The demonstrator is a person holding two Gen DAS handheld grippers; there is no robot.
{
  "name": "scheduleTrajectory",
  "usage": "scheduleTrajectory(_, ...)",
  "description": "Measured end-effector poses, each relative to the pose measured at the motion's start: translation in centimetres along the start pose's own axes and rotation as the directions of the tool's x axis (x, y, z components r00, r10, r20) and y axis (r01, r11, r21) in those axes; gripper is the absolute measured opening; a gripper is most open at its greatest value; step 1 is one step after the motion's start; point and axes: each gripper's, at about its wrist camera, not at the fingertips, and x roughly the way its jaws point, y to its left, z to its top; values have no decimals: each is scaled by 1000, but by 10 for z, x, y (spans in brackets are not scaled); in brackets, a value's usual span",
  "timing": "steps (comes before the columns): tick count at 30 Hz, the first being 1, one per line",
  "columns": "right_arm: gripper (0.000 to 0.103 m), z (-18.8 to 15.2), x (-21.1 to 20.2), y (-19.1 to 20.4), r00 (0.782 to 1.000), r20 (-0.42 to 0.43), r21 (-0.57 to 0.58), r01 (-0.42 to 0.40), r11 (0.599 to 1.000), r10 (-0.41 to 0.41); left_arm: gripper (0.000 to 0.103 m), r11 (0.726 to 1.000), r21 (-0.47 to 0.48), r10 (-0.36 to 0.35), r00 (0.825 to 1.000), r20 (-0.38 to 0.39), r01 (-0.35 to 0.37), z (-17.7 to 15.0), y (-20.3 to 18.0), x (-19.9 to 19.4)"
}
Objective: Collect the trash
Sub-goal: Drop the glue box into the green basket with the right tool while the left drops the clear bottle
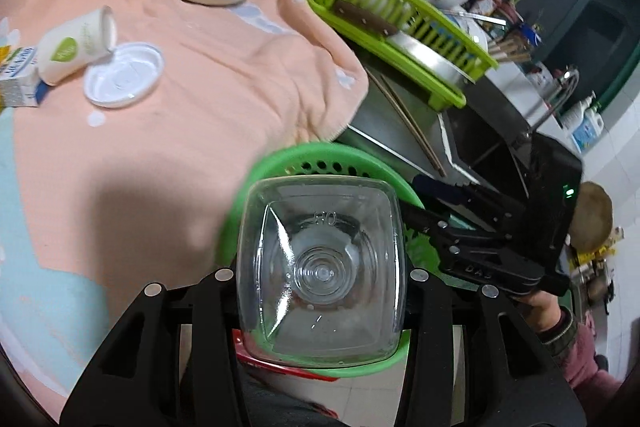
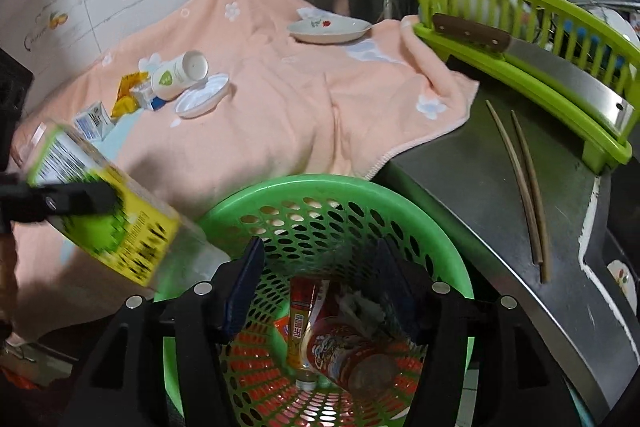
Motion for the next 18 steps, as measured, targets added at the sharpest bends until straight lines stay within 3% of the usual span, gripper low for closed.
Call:
scheduleTrajectory(12, 65, -13, -13, -5, 999, 35, 33, -23, 999, 22, 44, 999, 19, 45, 989, -140, -42, -15, -17, 47)
scheduleTrajectory(15, 66, -13, -16, -4, 999, 42, 33, -28, 999, 26, 55, 999, 15, 47, 988, -146, -46, -16, -16, 49)
scheduleTrajectory(18, 66, -12, -17, -2, 999, 45, 30, -30, 999, 29, 57, 999, 14, 50, 990, -134, -48, -15, -15, 46)
